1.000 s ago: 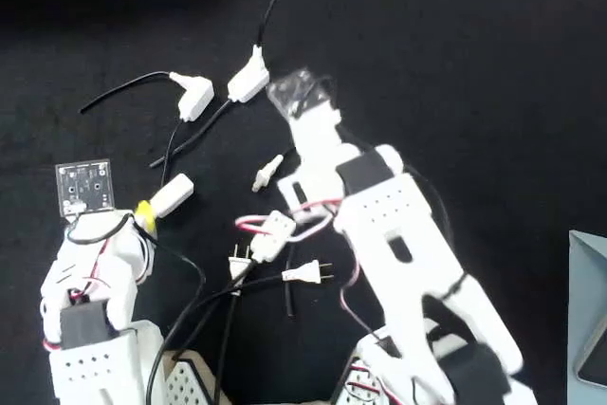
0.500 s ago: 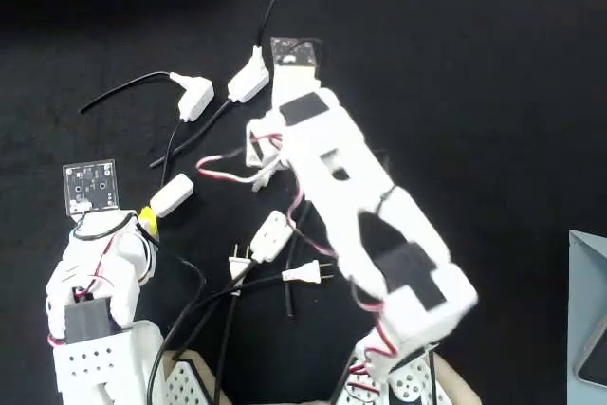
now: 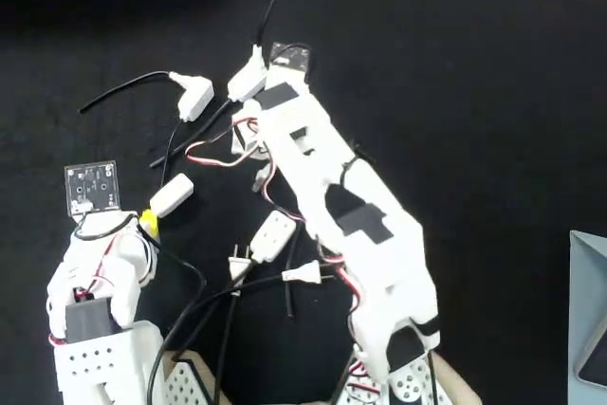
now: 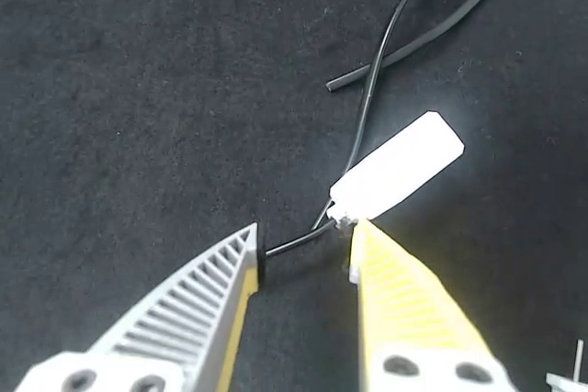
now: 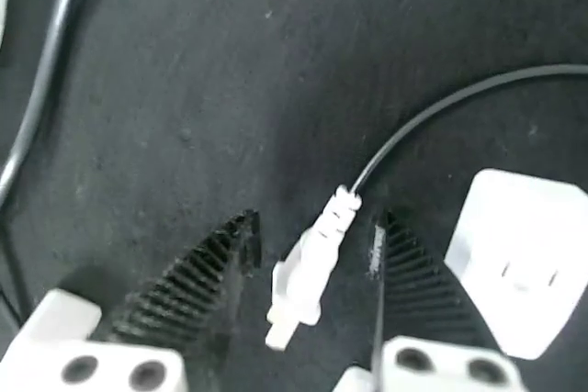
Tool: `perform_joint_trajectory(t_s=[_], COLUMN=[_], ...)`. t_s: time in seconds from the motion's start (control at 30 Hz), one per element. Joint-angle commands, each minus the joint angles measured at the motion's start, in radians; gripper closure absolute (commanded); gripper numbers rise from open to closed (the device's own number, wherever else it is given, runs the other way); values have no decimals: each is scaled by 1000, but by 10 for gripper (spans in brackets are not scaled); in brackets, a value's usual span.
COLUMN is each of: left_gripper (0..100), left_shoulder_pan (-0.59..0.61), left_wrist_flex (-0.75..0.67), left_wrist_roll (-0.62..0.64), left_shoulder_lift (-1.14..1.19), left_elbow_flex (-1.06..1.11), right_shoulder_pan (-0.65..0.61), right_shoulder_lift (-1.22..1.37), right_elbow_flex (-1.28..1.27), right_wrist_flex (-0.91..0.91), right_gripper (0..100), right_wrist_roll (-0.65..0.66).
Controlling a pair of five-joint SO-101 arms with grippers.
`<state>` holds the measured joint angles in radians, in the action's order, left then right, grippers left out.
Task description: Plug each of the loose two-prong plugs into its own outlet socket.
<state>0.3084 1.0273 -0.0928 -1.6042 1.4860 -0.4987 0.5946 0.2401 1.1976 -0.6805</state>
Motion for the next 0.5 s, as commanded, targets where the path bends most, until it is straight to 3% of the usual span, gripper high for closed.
perform_joint_trajectory(t_s=[0.0,0.47], left_gripper=[829,829], left_shoulder_pan=[8,8], left_wrist_flex=[-17,-18], left_wrist_roll=[-8,-8], left_shoulder_lift=[-8,-8], left_elbow_flex=[-7,-7], right_shoulder_pan=[-17,-55], right_shoulder_lift=[15,24], right_elbow_flex=[59,61], right_wrist_flex=[8,84], right_gripper=[808,808], right_wrist_roll=[-23,-40])
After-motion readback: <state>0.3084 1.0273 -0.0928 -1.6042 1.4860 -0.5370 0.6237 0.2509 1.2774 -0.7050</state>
